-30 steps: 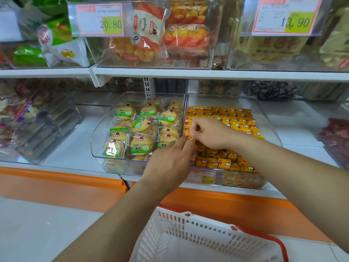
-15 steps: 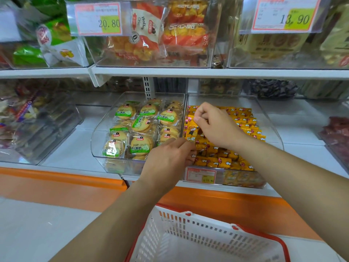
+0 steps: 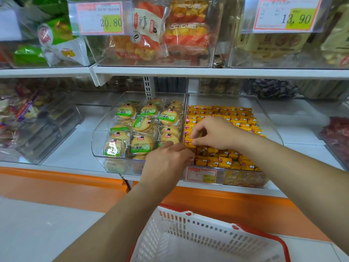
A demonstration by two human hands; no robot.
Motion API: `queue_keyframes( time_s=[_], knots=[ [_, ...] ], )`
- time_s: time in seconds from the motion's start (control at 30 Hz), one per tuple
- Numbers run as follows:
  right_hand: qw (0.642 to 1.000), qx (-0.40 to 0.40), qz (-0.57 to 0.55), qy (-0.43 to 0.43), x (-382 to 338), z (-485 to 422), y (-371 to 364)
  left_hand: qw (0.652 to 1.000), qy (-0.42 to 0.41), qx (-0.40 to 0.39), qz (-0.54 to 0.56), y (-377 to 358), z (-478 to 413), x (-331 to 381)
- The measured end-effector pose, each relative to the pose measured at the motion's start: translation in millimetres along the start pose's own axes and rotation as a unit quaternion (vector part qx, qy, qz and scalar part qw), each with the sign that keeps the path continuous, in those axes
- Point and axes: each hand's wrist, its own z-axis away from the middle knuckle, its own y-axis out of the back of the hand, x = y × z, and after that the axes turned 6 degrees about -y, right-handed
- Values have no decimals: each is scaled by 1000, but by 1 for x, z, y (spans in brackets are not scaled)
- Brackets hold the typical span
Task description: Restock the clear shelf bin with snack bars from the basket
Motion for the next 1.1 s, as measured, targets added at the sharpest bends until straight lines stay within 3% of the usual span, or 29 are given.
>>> queue_keyframes(
  time_s=[0.13, 0.37, 0.53, 0.6, 0.73, 0.83, 0.93, 1.1],
  knots=[
    [997, 23, 76, -14, -2, 4, -11, 1000, -1, -17, -26, -7, 7, 5],
    [996, 40, 76, -38, 2, 3, -24, 996, 10, -84, -41, -11, 16, 10],
    [995, 38, -30, -88, 4, 0, -30, 997, 31, -46, -51, 2, 11, 20],
    [991, 49, -80, -99, 6, 5, -29, 999, 22, -28, -7, 1, 9, 27],
    [985, 115, -106, -75, 16, 28, -17, 989, 38, -131, 50, -18, 9, 43],
    [986, 144, -53, -64, 29, 57, -10, 987, 32, -155, 26, -31, 8, 44],
    [991, 89, 78, -58, 41, 90, -19, 989, 13, -147, 7, -40, 4, 45],
    [983, 51, 167, -56, 49, 101, -39, 986, 15, -165, -26, -48, 2, 45]
  ],
)
